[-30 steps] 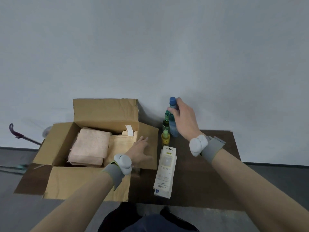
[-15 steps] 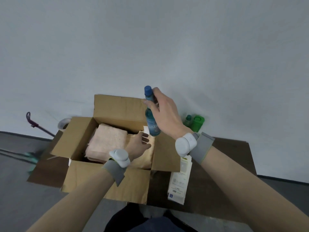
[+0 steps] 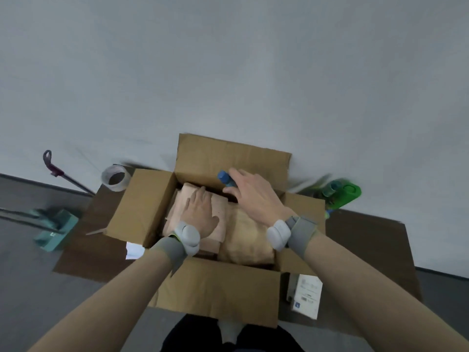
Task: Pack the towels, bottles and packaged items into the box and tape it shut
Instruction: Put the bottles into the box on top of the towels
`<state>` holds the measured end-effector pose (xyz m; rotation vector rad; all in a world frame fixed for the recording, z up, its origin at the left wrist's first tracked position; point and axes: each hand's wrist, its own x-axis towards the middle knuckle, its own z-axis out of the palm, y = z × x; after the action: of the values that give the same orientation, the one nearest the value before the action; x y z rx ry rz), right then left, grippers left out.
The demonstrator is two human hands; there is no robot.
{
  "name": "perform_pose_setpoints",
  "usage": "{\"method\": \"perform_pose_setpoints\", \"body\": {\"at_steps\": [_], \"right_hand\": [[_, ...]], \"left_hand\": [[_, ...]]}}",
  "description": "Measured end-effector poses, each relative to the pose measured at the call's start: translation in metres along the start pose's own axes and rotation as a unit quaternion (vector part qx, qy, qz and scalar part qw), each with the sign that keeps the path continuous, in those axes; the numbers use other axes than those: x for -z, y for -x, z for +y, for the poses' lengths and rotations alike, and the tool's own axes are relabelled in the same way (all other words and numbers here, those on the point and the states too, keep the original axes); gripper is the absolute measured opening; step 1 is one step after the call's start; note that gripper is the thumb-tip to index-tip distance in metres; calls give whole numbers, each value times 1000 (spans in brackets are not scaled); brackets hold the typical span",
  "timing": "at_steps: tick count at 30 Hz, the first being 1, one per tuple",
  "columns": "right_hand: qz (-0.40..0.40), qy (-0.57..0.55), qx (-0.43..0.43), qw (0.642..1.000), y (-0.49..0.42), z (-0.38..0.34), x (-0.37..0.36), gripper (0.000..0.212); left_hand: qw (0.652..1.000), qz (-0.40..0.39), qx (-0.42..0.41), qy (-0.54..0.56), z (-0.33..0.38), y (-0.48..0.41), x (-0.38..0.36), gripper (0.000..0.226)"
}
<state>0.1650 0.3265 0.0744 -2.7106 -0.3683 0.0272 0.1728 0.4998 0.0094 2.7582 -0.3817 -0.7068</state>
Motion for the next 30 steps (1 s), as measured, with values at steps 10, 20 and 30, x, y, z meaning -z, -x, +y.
{"method": "perform_pose_setpoints", "body": {"at_steps": [10,20,30], "right_hand": [[-79,136,-14,987,-32,-4,-64,32],[-114,193,-9,974,-44,-10,-102,31],[-127,228,-11,965,-59,-6,-111,29]], "left_hand": [[990,-45,-69,-113,-51,-30,-3,63],[998,6,-68,-6,-61,-38,-6,72],[993,15,-58,103,-68,-40,-9,85]]}}
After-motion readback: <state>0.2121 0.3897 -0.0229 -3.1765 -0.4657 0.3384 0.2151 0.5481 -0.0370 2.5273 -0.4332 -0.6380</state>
